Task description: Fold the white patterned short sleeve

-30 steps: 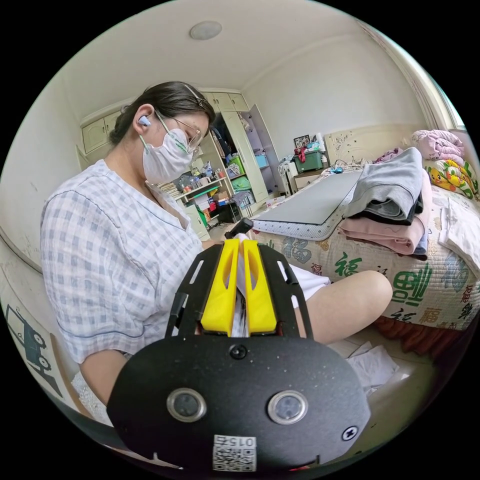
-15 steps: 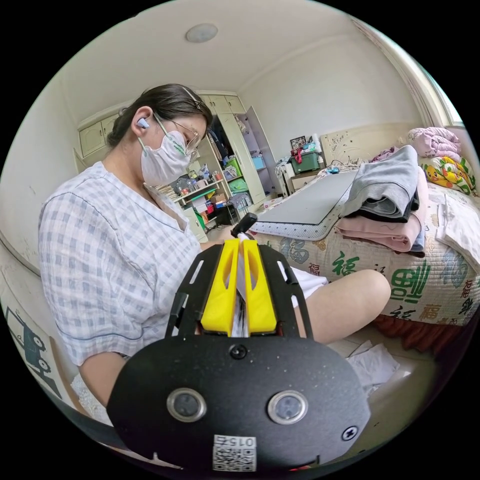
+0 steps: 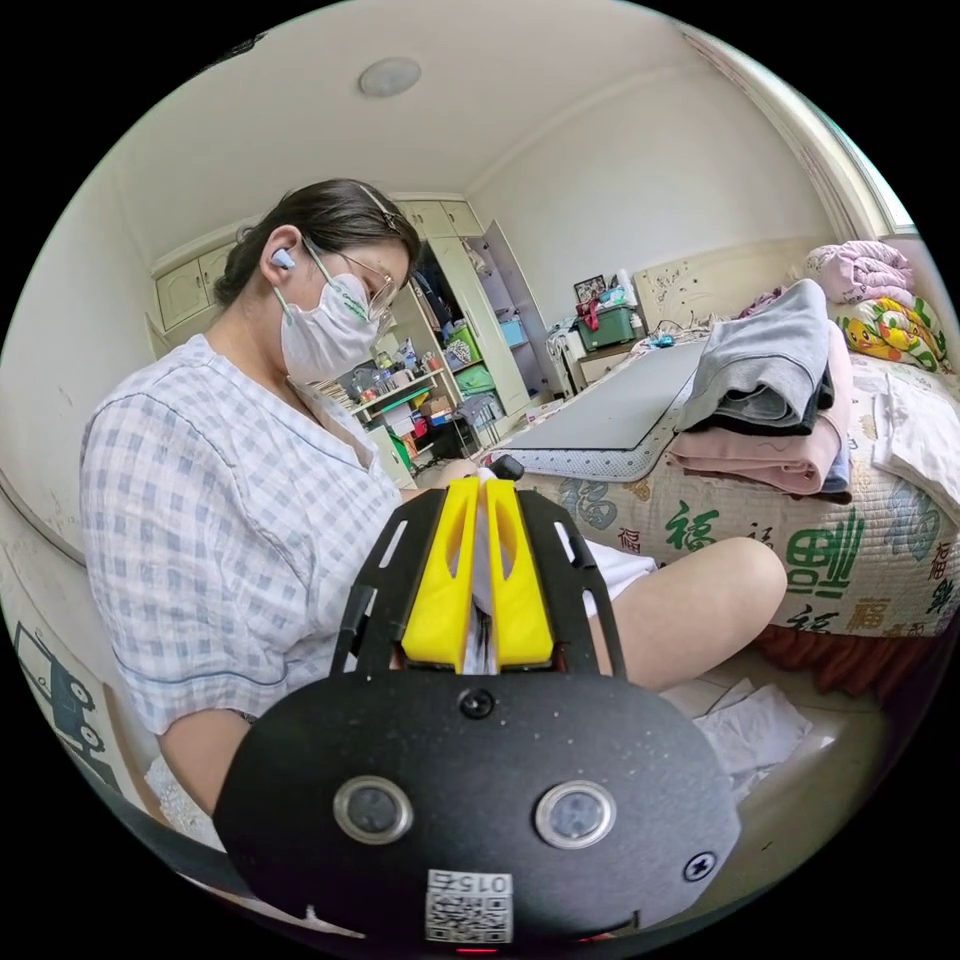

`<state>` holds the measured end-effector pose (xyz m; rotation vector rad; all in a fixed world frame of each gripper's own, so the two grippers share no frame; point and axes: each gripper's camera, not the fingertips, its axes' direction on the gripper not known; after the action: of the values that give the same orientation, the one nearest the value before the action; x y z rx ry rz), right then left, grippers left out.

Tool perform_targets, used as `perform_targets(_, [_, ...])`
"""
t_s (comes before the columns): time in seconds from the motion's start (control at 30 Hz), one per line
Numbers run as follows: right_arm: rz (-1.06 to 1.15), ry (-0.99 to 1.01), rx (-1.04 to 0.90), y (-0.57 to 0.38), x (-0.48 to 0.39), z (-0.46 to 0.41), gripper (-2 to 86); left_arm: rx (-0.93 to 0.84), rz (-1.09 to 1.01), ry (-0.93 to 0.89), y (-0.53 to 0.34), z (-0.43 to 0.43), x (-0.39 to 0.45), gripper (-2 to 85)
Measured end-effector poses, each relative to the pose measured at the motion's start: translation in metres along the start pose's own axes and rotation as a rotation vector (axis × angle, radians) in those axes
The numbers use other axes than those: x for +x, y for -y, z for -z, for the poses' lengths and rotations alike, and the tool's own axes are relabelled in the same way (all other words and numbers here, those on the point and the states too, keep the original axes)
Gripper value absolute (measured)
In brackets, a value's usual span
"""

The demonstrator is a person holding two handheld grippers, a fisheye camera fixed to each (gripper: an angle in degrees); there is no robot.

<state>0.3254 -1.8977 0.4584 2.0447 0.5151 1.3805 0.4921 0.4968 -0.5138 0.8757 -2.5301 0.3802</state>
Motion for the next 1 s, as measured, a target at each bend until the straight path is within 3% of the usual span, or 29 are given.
perform_targets(0.2, [0.004, -0.040, 0.030, -0.005, -0.003, -0.024, 0.3, 0.157, -0.201, -0.120, -0.025, 0.034, 0.048, 0.7])
perform_targets(0.4, [0.057, -0.151, 0.092, 0.058, 0.022, -0.082, 0.2, 0.532, -0.215, 0.255, -0.083, 0.130, 0.122, 0.7])
perform_targets(0.6, [0.161, -0.124, 0.068, 0.264, 0.096, -0.205, 0.0, 0.837, -0.166, 0.611, -0.140, 0.227, 0.194, 0.7])
perform_targets(0.73, [0.303, -0.118, 0.112, 0.450, 0.110, -0.286, -0.3, 1.101, -0.193, 0.856, -0.171, 0.301, 0.278, 0.6])
perform_targets(0.87, [0.489, -0.174, 0.149, 0.545, 0.080, -0.343, -0.6, 1.223, -0.339, 1.044, -0.194, 0.324, 0.366, 0.6])
perform_targets(1.0, [0.554, -0.177, 0.069, 0.508, 0.087, -0.413, -0.5, 1.191, -0.307, 1.282, -0.231, 0.309, 0.407, 0.6])
